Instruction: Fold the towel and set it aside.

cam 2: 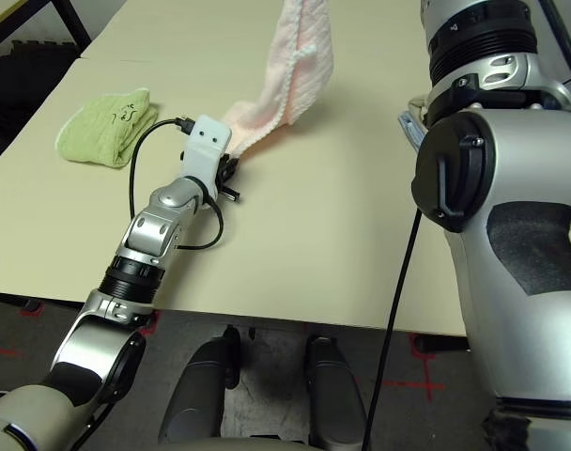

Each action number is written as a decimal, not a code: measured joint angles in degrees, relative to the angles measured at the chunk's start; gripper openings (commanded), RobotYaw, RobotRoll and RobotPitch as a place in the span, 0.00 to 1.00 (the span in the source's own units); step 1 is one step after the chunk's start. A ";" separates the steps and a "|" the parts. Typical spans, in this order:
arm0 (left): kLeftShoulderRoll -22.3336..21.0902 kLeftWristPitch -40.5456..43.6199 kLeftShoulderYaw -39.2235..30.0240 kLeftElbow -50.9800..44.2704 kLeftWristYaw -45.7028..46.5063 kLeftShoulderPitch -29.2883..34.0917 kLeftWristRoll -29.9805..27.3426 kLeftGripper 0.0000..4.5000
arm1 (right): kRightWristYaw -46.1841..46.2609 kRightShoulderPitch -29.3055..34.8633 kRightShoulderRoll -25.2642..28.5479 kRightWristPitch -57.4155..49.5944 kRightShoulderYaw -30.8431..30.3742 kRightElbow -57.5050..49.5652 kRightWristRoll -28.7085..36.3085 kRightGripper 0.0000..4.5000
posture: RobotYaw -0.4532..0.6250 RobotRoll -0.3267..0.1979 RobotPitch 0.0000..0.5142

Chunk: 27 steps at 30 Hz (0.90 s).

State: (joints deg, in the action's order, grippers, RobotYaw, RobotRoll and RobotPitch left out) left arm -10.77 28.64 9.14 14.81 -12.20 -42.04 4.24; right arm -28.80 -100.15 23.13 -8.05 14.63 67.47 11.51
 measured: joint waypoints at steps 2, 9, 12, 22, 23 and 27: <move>0.20 -0.93 0.05 0.26 -0.05 0.00 0.22 0.01 | -0.07 0.00 -0.07 -0.05 0.00 0.00 0.00 0.00 | 0.40 0.62 0.42; -1.85 -4.55 -0.05 0.93 -3.59 0.01 0.14 0.01 | -0.45 0.05 -0.16 -0.16 0.00 -0.01 0.00 0.00 | 0.41 0.62 0.41; -5.15 -5.63 -1.14 0.33 -9.32 0.03 -2.05 0.01 | -0.90 0.90 0.06 -0.25 -0.01 -0.19 0.00 0.00 | 0.42 0.62 0.41; -25.68 -11.60 -9.18 3.53 -25.89 -4.68 -7.13 0.01 | -13.80 17.41 8.96 -1.16 2.61 -5.77 4.17 0.00 | 0.44 0.62 0.44; -27.31 -11.86 -10.16 4.16 -26.67 -5.80 -7.33 0.01 | -15.26 19.35 9.92 -1.51 2.84 -6.24 4.46 0.00 | 0.45 0.62 0.44; -32.43 -12.28 -12.23 6.82 -29.40 -10.10 -7.62 0.01 | -20.11 27.17 14.06 -1.69 3.15 -7.06 4.95 0.00 | 0.45 0.62 0.45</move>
State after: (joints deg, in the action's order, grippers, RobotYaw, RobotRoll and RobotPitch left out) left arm -43.20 16.36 -3.09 21.63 -41.60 -52.14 -3.38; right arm -48.91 -72.98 37.19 -9.74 17.78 60.41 16.46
